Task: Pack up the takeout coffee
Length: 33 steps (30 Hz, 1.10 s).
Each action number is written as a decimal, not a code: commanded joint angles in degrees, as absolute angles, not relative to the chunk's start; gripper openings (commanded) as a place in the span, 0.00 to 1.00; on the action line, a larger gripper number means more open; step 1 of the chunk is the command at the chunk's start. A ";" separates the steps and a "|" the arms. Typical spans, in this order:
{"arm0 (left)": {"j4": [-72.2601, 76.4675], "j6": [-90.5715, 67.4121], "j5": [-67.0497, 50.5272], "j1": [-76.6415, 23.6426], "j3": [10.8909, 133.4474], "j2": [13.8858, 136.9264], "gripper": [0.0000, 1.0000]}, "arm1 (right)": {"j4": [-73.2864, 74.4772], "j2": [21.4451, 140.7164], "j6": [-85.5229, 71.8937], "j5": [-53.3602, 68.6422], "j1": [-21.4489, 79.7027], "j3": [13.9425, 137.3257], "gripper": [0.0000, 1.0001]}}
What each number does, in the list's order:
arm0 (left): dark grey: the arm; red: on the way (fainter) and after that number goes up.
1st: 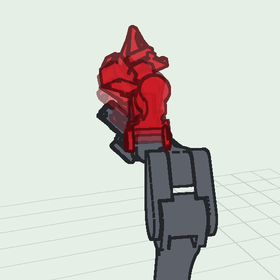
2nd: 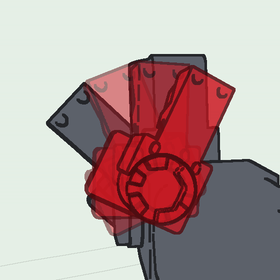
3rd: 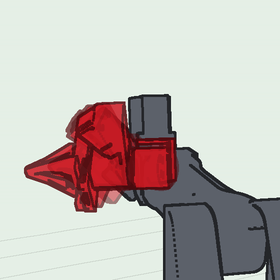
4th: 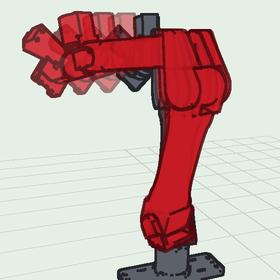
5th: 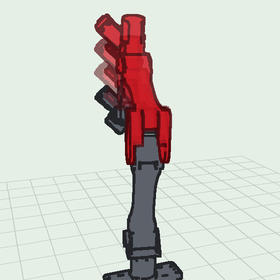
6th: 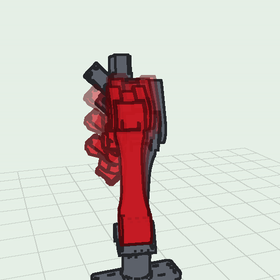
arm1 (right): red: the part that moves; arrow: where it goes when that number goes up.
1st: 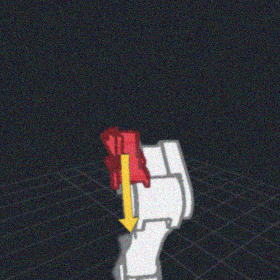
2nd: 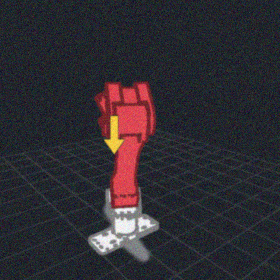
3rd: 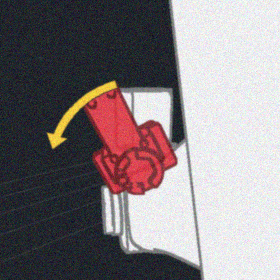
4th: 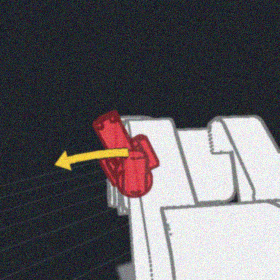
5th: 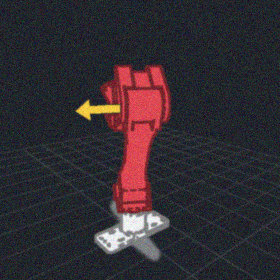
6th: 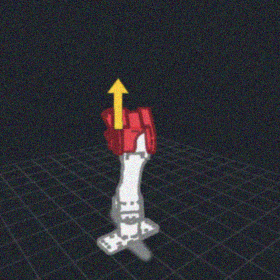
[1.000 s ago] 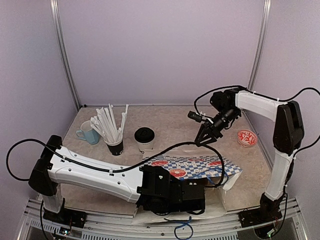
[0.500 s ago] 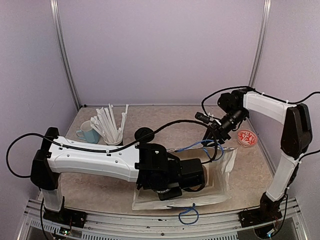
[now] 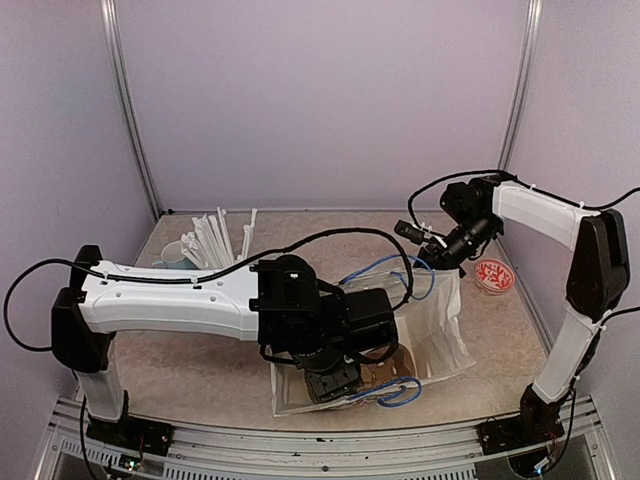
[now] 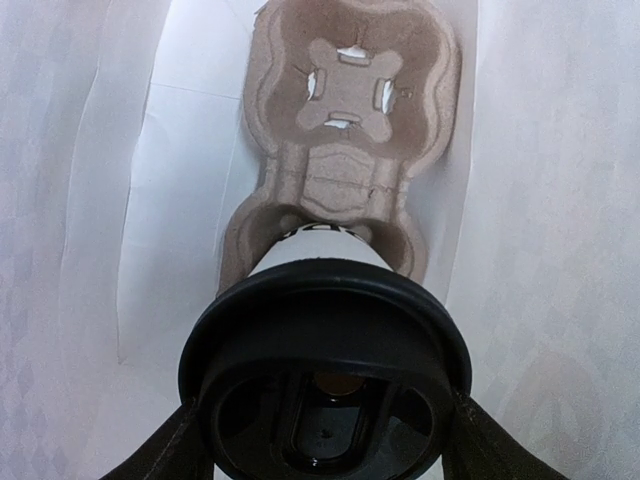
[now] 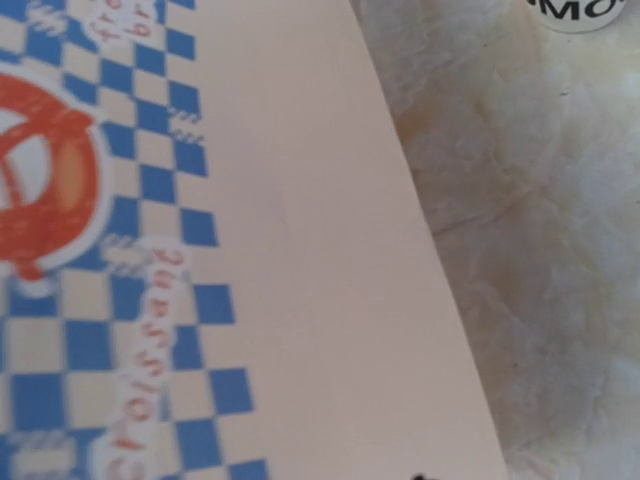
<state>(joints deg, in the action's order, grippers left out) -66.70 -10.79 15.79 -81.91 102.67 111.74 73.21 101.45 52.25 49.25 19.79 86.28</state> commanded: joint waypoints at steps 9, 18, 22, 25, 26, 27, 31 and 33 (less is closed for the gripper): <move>-69.73 -15.77 1.29 -77.22 98.86 112.78 0.38 | 72.97 99.88 53.08 51.02 18.90 84.93 0.38; -69.06 -14.60 0.56 -75.15 99.70 115.20 0.38 | 71.42 99.78 53.26 50.89 18.63 82.66 0.38; -69.55 -14.84 0.78 -75.47 101.77 117.13 0.37 | 71.11 99.37 53.01 51.05 18.55 82.36 0.38; -70.24 -15.56 0.84 -75.48 102.15 118.30 0.38 | 71.10 98.71 52.63 51.02 18.55 82.16 0.38; -70.63 -16.08 1.03 -75.50 102.52 118.87 0.38 | 70.92 98.36 52.45 50.94 18.55 81.93 0.38; -71.09 -16.68 0.99 -75.73 103.06 119.32 0.38 | 70.60 98.04 52.20 50.75 18.55 81.56 0.38; -75.93 -18.94 4.64 -77.51 106.75 121.78 0.38 | 70.06 96.86 51.40 50.10 18.54 80.87 0.38; -76.41 -19.13 5.69 -78.45 106.93 122.29 0.38 | 70.13 96.48 51.01 50.05 18.54 81.09 0.38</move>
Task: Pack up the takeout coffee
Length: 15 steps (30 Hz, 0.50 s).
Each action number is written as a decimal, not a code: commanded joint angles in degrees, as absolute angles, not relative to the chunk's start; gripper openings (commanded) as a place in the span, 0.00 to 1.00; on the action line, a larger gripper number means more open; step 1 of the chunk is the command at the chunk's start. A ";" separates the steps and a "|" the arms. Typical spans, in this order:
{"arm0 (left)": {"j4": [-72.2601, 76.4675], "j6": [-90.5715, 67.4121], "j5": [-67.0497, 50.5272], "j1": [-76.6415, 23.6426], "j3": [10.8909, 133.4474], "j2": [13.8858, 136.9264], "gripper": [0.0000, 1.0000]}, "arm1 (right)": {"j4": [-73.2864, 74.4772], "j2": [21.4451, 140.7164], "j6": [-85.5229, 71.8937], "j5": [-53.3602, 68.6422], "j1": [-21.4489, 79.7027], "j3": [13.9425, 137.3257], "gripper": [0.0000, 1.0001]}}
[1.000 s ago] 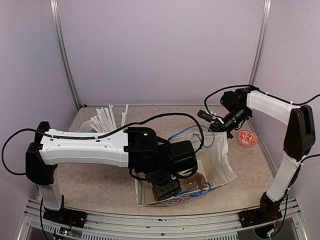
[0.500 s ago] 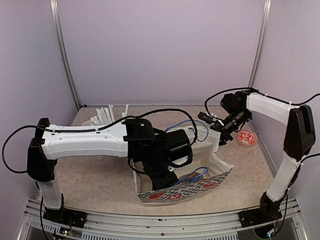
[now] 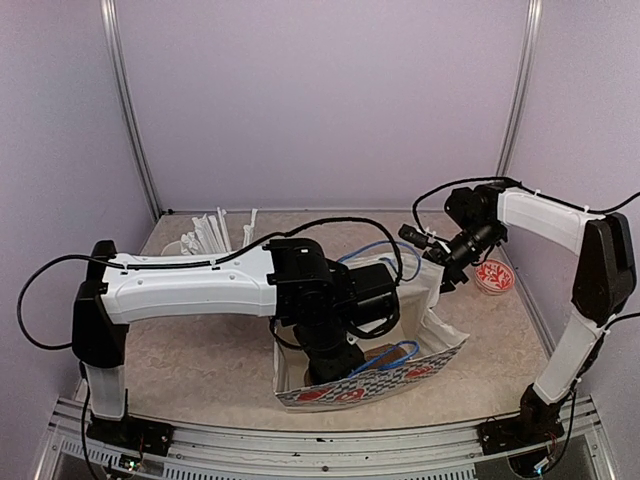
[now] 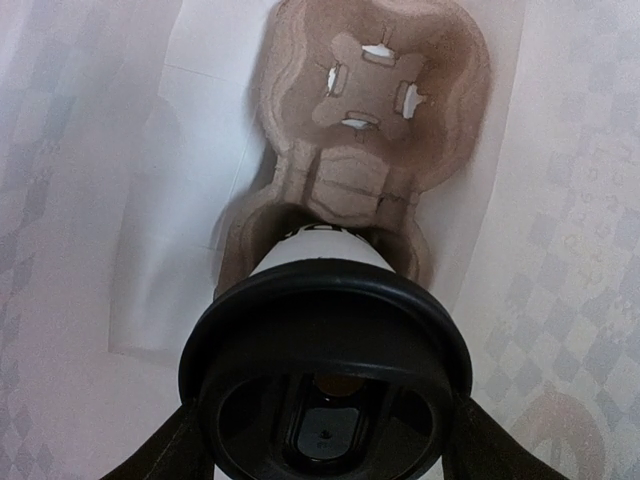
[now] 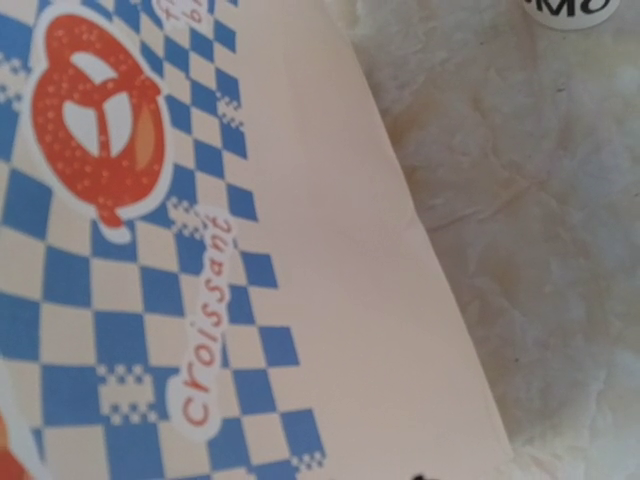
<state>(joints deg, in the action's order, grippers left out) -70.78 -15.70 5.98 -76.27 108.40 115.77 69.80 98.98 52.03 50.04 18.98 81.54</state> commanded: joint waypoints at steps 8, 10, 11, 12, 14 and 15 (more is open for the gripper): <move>-78.26 -20.21 9.44 -80.07 111.53 121.94 0.41 | 71.13 95.17 49.69 49.31 18.55 82.86 0.38; -78.23 -20.21 8.43 -80.26 112.82 121.45 0.45 | 71.37 94.67 49.51 49.31 18.57 83.26 0.39; -78.20 -20.29 8.47 -80.26 113.57 121.26 0.46 | 71.39 94.40 49.41 49.31 18.55 83.36 0.39; -78.22 -20.30 8.72 -80.09 114.34 120.93 0.47 | 71.25 94.23 49.33 49.31 18.55 83.32 0.39; -78.22 -20.72 9.56 -79.55 116.01 120.11 0.53 | 71.11 94.05 49.07 49.22 18.54 83.24 0.39; -78.18 -20.86 9.86 -79.28 116.71 119.58 0.55 | 71.10 94.04 48.93 49.22 18.54 83.34 0.39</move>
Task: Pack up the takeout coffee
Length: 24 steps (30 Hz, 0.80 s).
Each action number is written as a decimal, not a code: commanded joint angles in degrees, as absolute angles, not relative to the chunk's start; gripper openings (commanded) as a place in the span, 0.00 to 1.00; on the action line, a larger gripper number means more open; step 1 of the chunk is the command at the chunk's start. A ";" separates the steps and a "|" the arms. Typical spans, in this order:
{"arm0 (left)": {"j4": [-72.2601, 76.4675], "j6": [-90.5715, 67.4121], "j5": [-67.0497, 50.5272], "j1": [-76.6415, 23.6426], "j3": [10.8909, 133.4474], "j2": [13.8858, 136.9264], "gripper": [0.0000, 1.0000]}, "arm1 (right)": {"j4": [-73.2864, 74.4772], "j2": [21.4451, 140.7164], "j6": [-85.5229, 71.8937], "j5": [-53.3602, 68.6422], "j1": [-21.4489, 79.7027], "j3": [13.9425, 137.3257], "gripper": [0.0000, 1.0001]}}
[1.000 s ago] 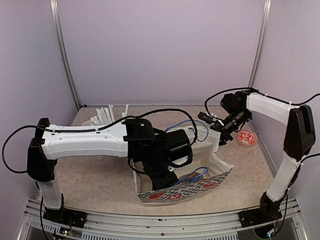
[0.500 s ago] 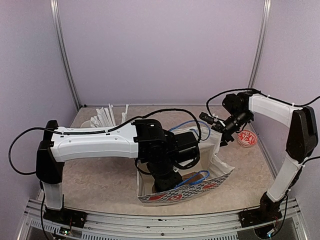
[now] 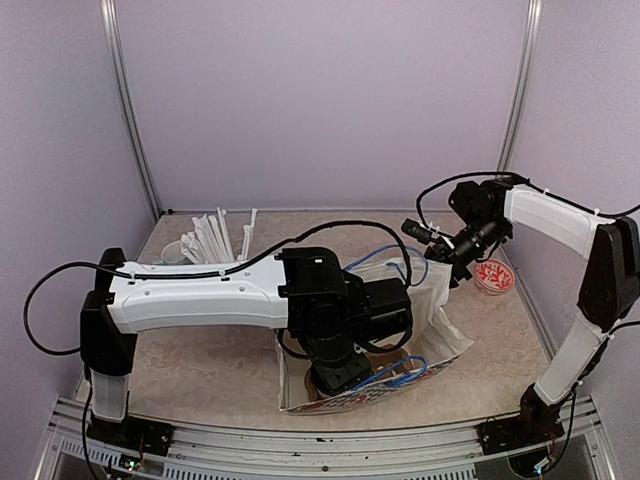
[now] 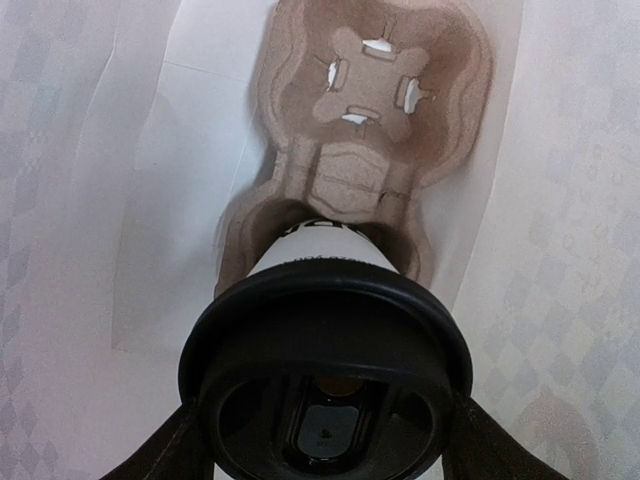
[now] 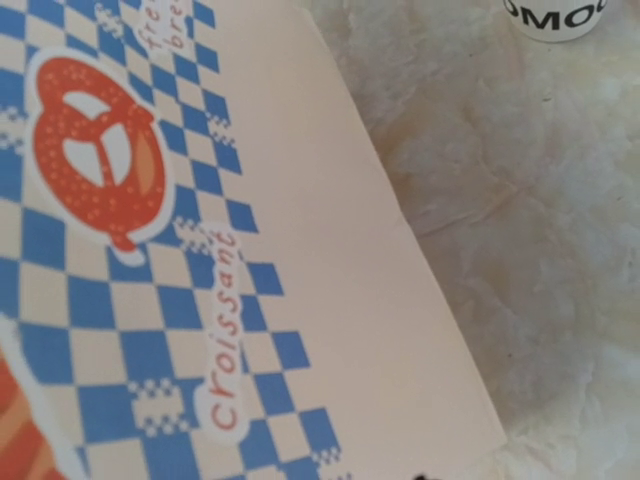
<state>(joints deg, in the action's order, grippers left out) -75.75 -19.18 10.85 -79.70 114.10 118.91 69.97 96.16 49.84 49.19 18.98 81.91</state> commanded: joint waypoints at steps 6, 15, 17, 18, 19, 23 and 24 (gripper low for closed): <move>-77.83 -20.59 11.31 -78.28 119.64 116.46 0.65 | 71.29 93.71 48.63 48.59 18.55 83.70 0.39; -76.42 -18.50 12.92 -75.82 121.98 112.49 0.70 | 69.95 95.67 47.73 47.46 17.17 88.39 0.40; -76.09 -18.23 13.21 -75.17 123.73 111.34 0.70 | 70.50 96.77 47.60 47.69 16.97 90.07 0.40; -75.99 -18.17 13.48 -75.01 124.54 110.86 0.69 | 70.61 97.18 47.44 47.72 16.91 90.57 0.41; -75.94 -18.11 13.72 -74.89 125.42 110.52 0.69 | 70.72 97.69 47.32 47.72 16.92 91.21 0.41; -74.93 -17.61 14.37 -75.16 126.71 109.84 0.68 | 71.23 99.31 46.71 47.51 16.88 93.24 0.41; -74.27 -17.25 14.99 -75.55 126.40 109.64 0.68 | 71.12 99.66 46.29 47.35 16.88 93.56 0.41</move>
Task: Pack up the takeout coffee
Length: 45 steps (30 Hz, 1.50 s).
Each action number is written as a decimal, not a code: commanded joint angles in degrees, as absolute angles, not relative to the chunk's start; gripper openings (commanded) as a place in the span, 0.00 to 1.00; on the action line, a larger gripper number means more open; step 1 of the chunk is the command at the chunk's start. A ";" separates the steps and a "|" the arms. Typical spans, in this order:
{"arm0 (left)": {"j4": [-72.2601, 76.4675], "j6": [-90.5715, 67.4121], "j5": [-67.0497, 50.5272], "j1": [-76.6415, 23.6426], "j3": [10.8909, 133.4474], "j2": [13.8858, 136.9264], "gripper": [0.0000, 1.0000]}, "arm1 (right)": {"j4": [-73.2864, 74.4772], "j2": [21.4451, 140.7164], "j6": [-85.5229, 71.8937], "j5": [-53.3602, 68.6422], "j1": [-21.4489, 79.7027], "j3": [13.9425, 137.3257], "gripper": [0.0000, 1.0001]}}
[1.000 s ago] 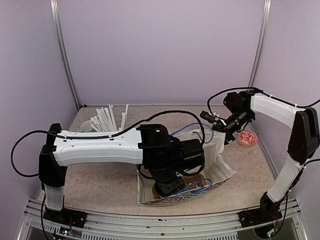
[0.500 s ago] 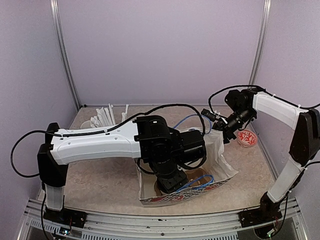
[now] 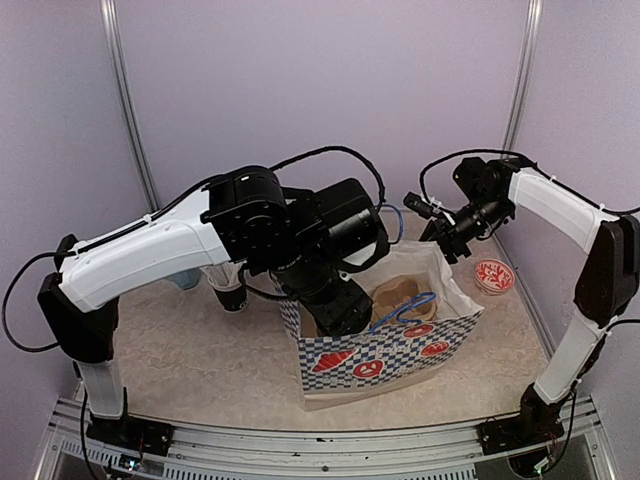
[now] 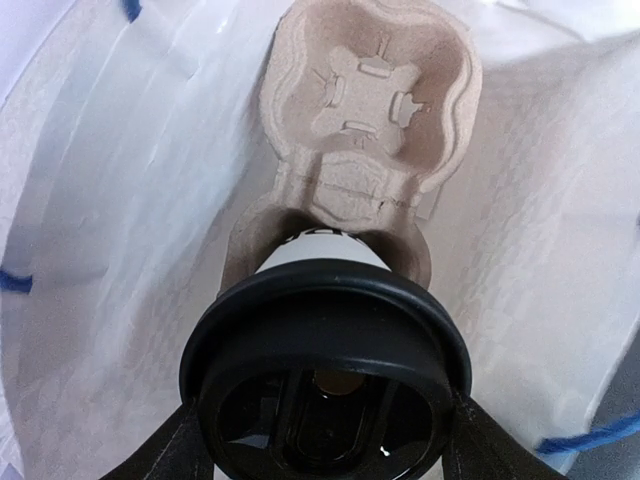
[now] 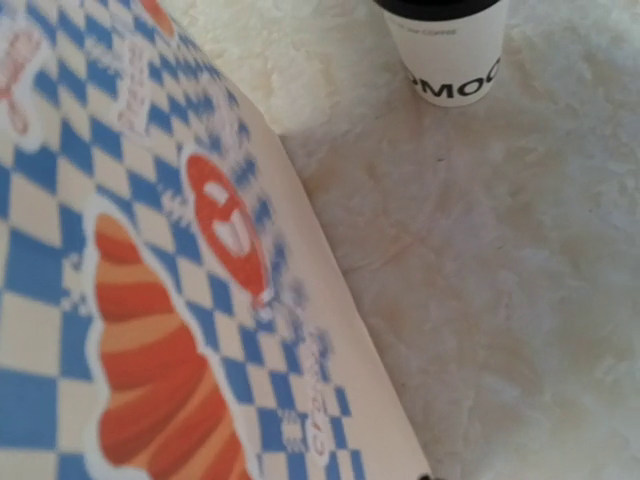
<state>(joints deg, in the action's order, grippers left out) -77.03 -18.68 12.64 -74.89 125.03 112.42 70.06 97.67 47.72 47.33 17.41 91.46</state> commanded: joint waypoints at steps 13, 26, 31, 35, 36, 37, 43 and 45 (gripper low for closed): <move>-72.55 -17.12 20.15 -77.87 126.11 103.84 0.68 | 70.41 99.88 42.58 47.06 16.92 95.74 0.41; -71.18 -15.31 17.96 -78.16 122.26 102.51 0.67 | 69.79 98.66 42.22 46.98 16.88 94.22 0.41; -73.90 -14.19 17.86 -77.39 121.88 105.07 0.67 | 69.37 98.31 42.79 47.20 16.88 92.83 0.41; -73.25 -13.28 14.58 -76.42 118.97 106.51 0.66 | 68.87 97.55 43.34 47.29 16.88 91.46 0.41; -73.16 -13.20 14.11 -76.32 118.47 106.87 0.66 | 68.82 97.27 43.44 47.22 16.88 91.08 0.41; -73.10 -13.08 13.66 -76.18 118.17 107.31 0.66 | 68.86 97.17 43.66 47.20 16.88 90.84 0.41; -72.73 -12.92 11.13 -75.00 117.70 109.08 0.65 | 69.13 96.51 45.19 47.87 16.88 89.20 0.42; -72.57 -12.77 10.34 -74.86 117.12 109.28 0.65 | 69.16 96.37 45.49 48.13 16.92 88.84 0.41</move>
